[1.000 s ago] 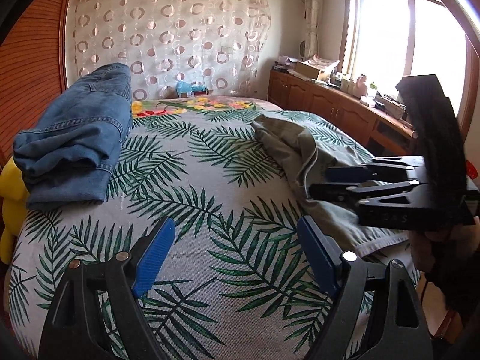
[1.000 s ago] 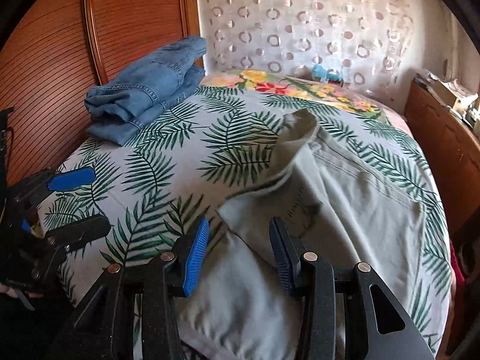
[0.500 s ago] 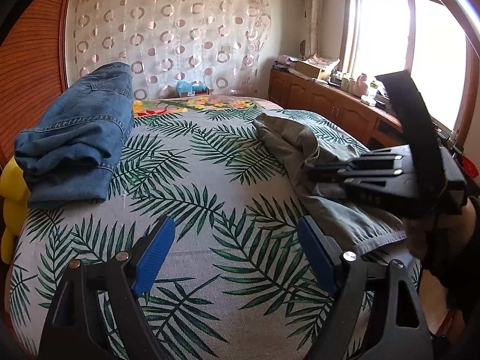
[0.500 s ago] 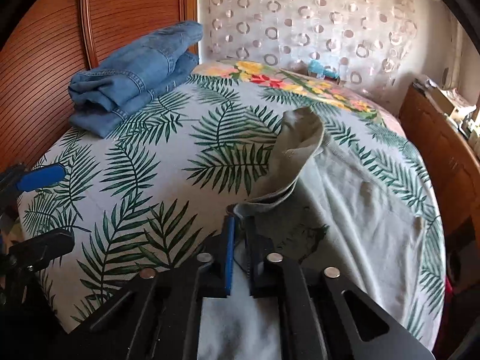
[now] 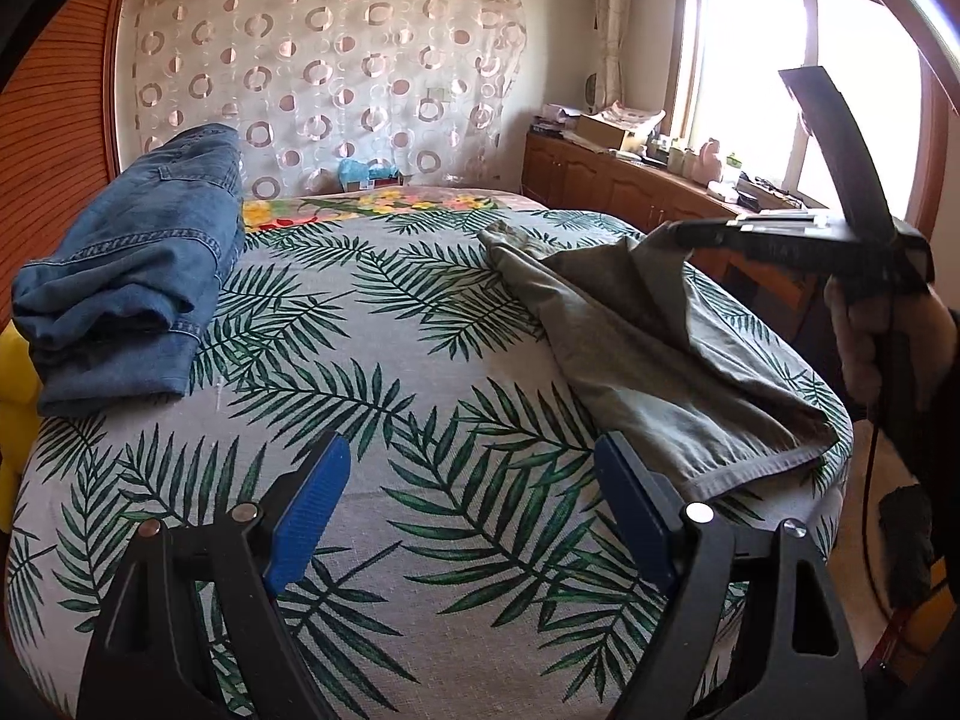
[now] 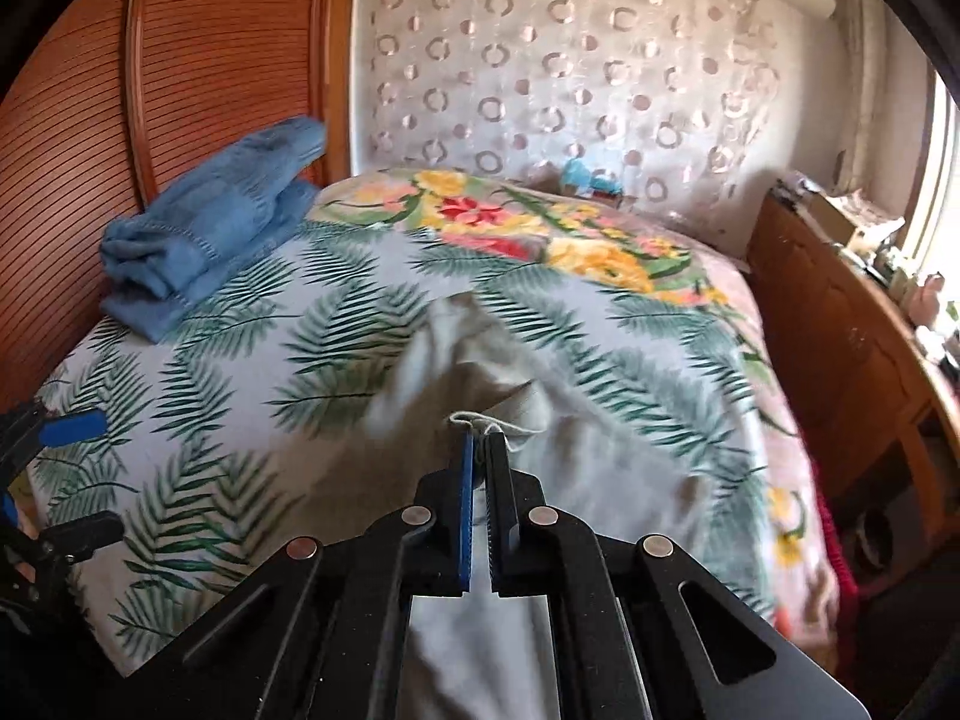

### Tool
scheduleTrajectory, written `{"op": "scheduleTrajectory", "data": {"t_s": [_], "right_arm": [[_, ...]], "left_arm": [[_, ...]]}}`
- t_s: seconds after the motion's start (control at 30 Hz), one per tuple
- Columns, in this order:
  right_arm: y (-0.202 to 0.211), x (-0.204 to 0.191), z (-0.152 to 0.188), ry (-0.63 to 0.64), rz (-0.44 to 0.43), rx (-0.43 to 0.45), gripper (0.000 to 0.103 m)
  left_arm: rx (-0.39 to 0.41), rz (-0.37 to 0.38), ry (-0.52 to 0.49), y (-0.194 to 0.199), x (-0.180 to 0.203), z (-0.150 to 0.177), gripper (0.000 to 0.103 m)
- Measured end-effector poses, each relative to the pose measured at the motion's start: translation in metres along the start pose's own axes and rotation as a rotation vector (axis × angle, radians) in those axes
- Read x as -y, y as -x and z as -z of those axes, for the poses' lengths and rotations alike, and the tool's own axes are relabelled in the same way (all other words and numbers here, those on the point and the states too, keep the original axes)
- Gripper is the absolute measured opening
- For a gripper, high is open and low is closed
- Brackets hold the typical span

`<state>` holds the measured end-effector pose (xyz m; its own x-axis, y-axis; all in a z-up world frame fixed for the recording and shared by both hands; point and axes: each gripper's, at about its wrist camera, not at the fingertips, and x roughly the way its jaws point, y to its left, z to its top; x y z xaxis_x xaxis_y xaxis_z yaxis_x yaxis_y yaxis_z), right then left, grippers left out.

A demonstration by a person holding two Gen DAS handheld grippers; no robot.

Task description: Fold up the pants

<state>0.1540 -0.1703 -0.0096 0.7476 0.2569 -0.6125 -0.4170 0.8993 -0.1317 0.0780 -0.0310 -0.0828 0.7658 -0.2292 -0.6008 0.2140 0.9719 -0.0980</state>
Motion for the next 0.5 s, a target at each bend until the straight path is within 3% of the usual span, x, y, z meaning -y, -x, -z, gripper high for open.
{"op": "scheduleTrajectory", "data": {"t_s": [0.23, 0.5], "right_arm": [[0.002, 0.03, -0.006, -0.014, 0.09, -0.012, 0.003], [-0.001, 0.037, -0.015, 0.015, 0.164, 0.0, 0.003]], "left_arm": [[-0.007, 0.001, -0.001, -0.001, 0.001, 0.002, 0.084], [-0.008, 0.0, -0.002, -0.001, 0.002, 0.003, 0.084]]}}
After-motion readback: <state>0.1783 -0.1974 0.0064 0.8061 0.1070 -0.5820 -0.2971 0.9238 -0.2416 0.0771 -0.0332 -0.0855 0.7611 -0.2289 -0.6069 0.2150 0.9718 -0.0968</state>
